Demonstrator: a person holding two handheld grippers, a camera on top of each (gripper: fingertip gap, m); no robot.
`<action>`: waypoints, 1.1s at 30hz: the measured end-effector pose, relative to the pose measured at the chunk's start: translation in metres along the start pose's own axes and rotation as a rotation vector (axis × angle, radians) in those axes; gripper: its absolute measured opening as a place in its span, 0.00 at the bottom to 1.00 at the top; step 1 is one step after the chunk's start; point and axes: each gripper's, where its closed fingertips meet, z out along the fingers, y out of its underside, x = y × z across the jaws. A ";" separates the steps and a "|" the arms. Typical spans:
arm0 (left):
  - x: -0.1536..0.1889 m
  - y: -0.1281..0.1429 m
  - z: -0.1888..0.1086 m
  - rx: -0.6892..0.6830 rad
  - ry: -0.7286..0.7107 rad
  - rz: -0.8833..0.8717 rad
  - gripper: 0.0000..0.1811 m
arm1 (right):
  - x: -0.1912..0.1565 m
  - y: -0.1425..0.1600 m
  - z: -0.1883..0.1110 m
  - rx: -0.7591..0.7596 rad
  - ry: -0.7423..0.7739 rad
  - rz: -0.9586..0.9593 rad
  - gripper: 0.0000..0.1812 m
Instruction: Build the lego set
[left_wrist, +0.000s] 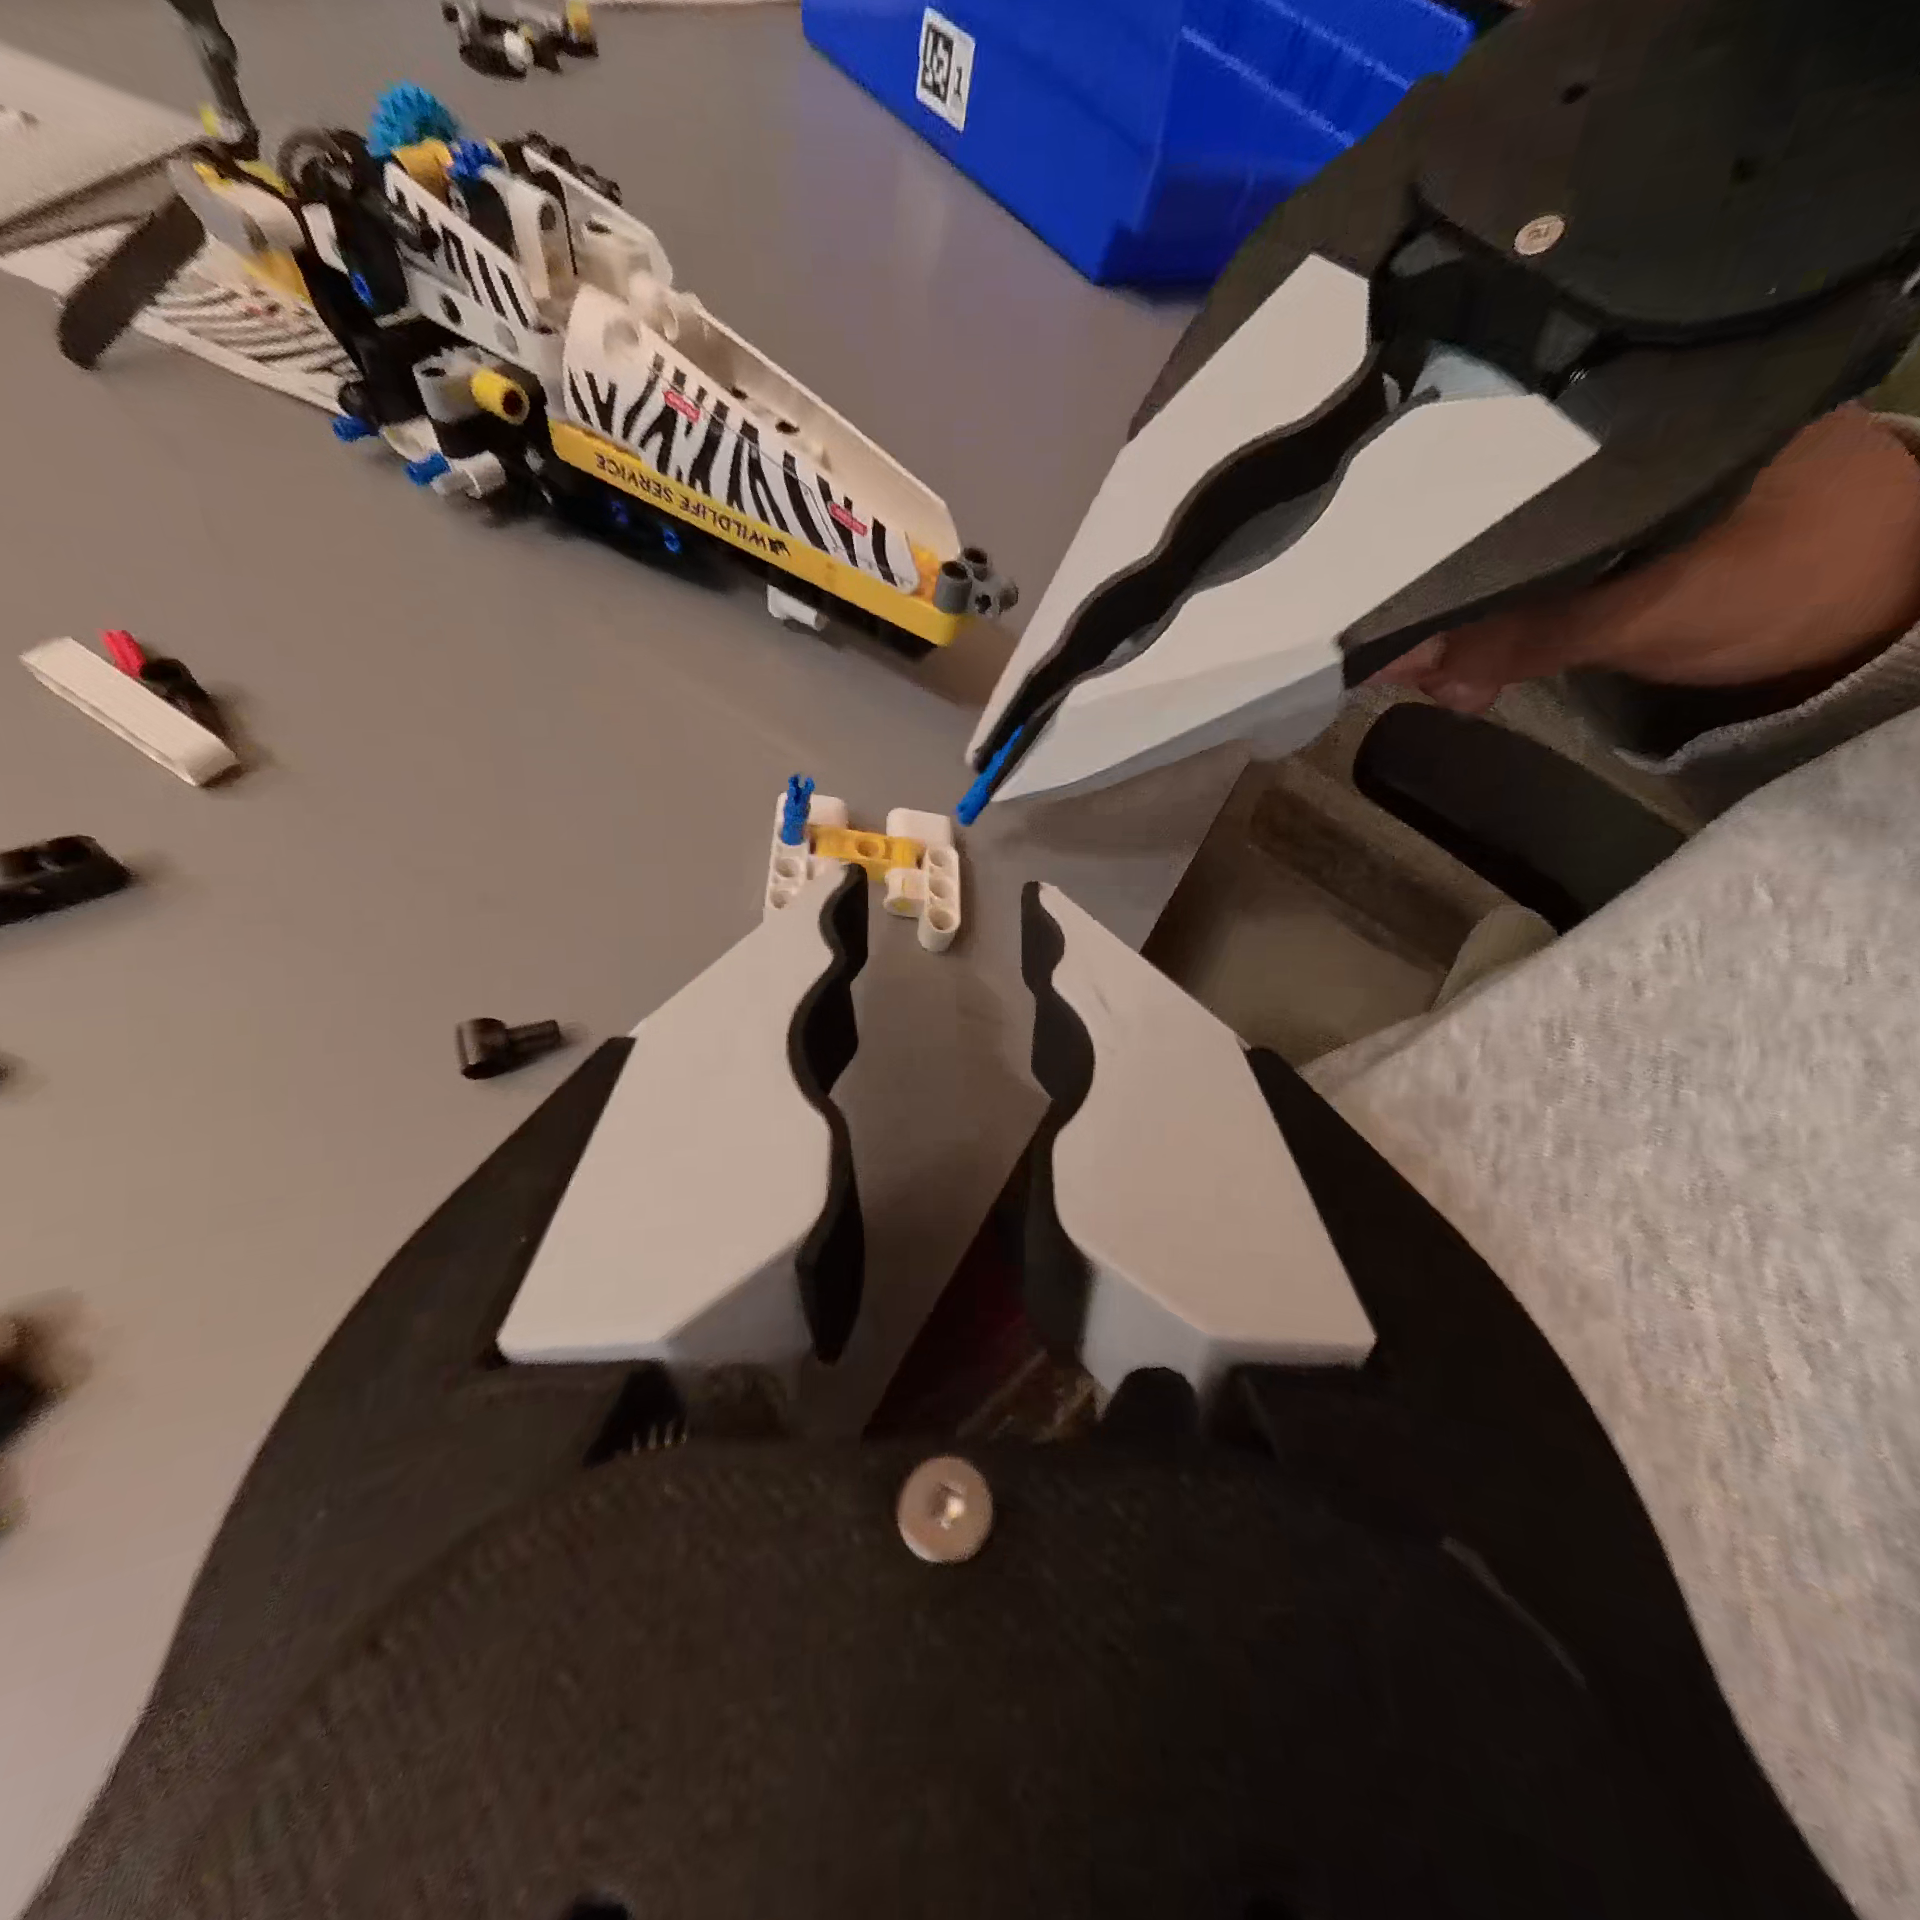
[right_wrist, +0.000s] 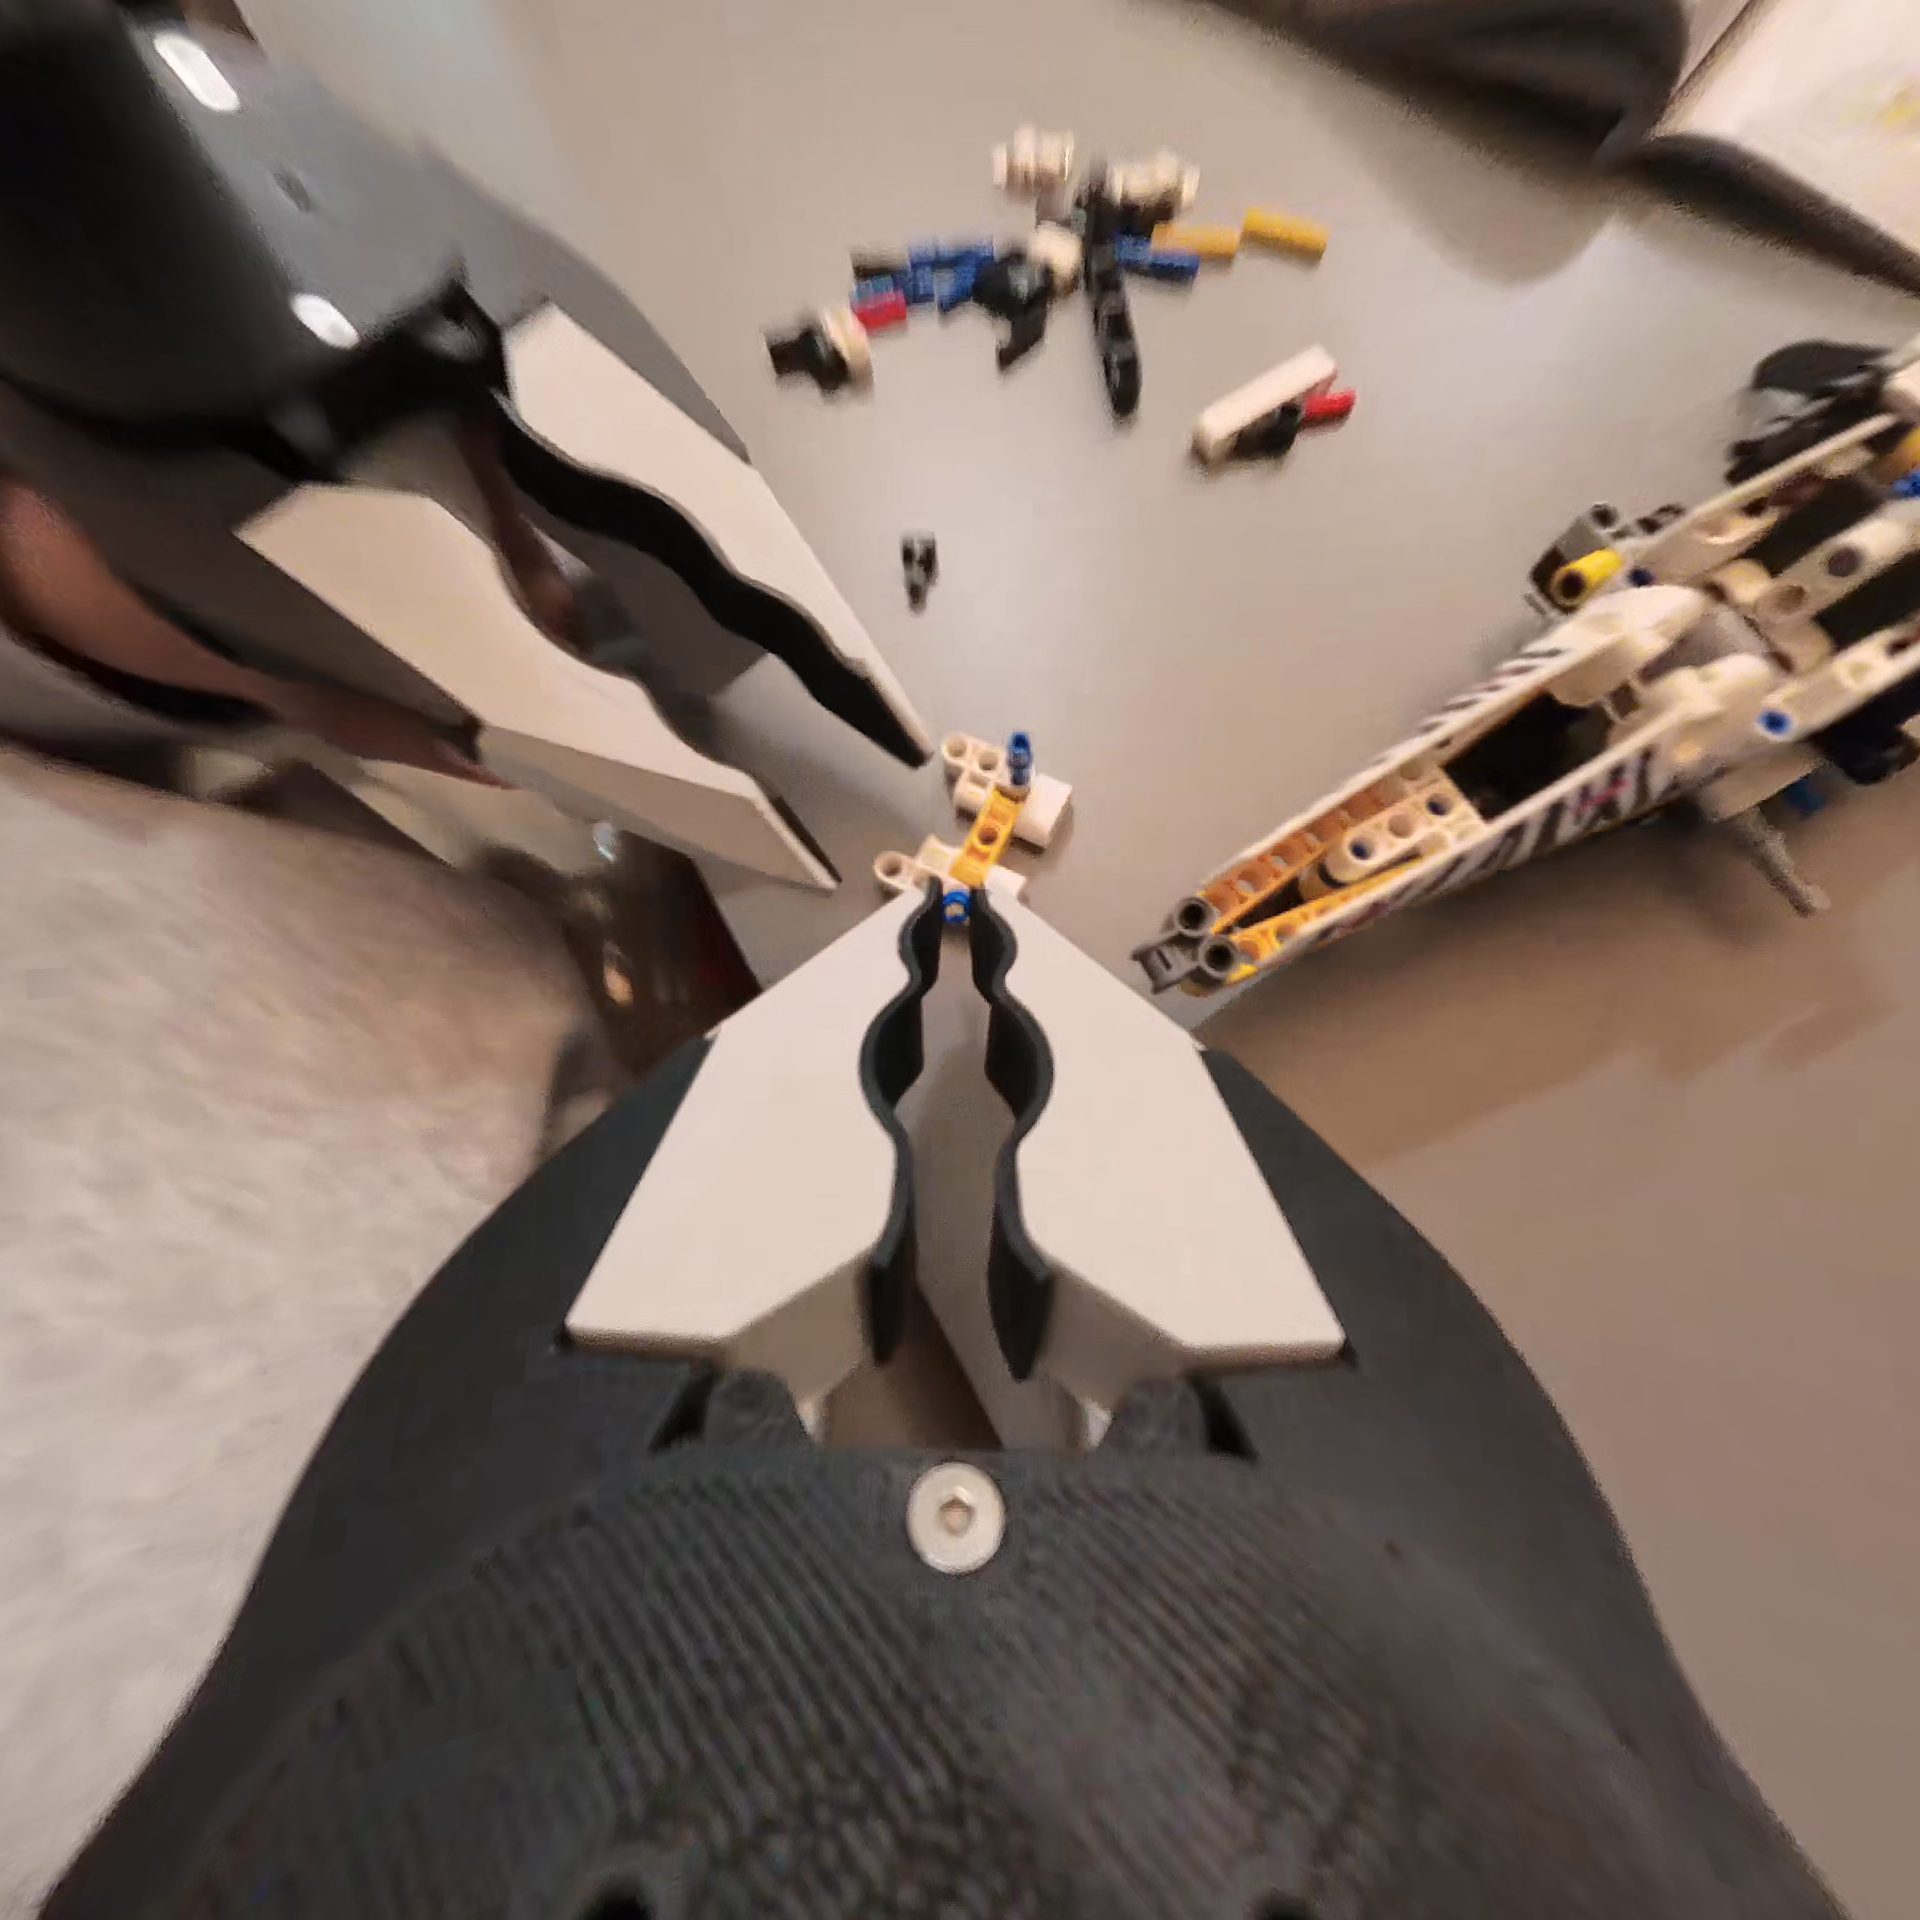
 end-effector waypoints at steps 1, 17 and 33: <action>0.001 0.001 0.001 -0.004 0.005 -0.008 0.14 | 0.001 0.001 0.003 -0.024 0.017 -0.022 0.01; -0.001 -0.003 0.000 0.055 0.030 -0.061 0.05 | -0.001 0.004 0.011 -0.229 -0.032 -0.081 0.01; -0.001 -0.004 0.000 0.063 0.047 -0.068 0.04 | -0.007 0.004 0.013 -0.258 -0.061 -0.063 0.01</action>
